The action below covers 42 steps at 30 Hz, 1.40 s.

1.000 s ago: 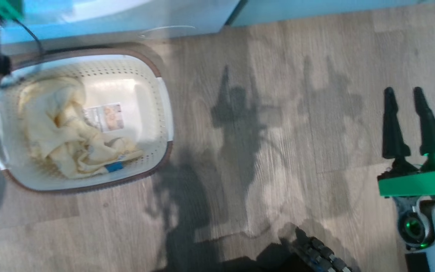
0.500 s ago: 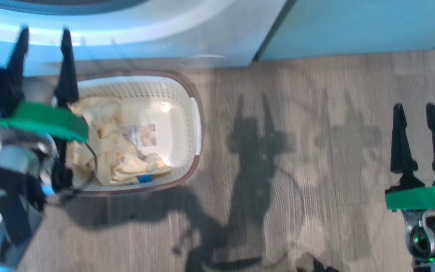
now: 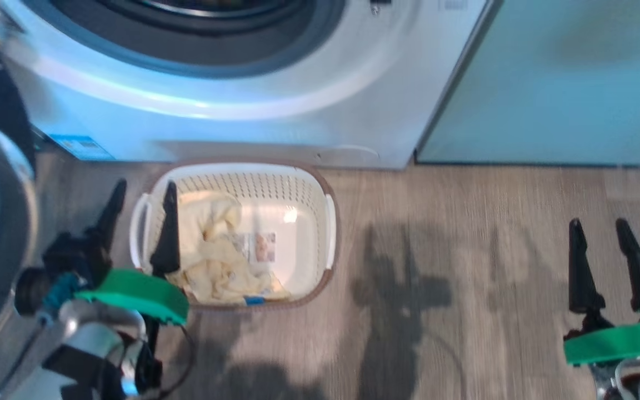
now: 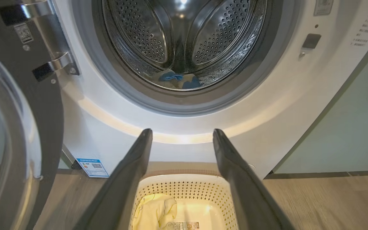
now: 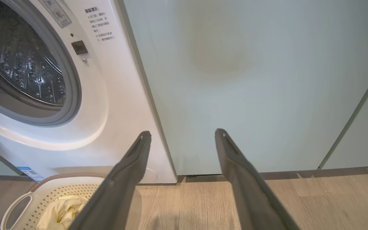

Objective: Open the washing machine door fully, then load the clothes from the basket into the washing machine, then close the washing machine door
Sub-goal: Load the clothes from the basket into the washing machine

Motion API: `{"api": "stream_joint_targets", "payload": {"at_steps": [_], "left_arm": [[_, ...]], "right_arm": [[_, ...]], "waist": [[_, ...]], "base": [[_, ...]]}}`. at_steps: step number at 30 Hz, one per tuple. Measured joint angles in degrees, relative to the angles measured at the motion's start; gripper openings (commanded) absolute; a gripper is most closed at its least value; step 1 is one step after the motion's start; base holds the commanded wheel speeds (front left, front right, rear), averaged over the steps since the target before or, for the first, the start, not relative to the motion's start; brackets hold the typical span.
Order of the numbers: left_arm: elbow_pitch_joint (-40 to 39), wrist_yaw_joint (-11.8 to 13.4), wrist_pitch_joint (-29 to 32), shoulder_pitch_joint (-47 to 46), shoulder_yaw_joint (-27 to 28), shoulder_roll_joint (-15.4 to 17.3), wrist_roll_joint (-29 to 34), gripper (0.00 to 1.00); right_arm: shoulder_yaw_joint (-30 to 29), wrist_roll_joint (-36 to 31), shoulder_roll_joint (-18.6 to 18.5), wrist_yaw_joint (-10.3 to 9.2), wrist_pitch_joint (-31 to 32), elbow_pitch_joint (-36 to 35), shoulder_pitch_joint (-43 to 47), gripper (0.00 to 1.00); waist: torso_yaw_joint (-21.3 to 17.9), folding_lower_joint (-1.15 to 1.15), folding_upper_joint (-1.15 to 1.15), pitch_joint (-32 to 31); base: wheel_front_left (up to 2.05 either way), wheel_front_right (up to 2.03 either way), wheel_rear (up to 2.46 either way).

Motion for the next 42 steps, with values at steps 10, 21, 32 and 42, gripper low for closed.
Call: {"api": "stream_joint_targets", "payload": {"at_steps": [10, 21, 32, 42], "left_arm": [[1.3, -0.5, -0.8, 7.1, -1.6, -2.6, 0.1, 1.0], [2.3, -1.0, -1.0, 12.4, -1.6, -3.4, 0.6, 1.0], [2.1, -1.0, -1.0, 14.2, -1.3, -3.5, 0.6, 1.0], [2.0, -1.0, -1.0, 15.1, -1.0, -3.5, 0.6, 1.0]], "right_arm": [[0.1, -1.2, 0.0, 0.0, 0.0, 0.6, 5.1, 1.0], [0.6, -1.7, 0.0, 0.0, 1.4, 0.5, 9.9, 1.0], [1.1, -1.7, 0.0, 0.0, 2.7, -0.8, 12.6, 1.0], [1.1, -1.7, 0.0, 0.0, 2.7, -1.2, 12.7, 1.0]], "waist": [[2.0, 0.0, 0.0, -8.6], [2.9, 0.0, 0.0, -16.4], [2.0, 0.0, 0.0, -19.7], [1.7, 0.0, 0.0, -19.9]], "base": [[0.0, 0.0, 0.0], [0.0, 0.0, 0.0], [0.0, 0.0, 0.0], [0.0, 0.0, 0.0]]}}
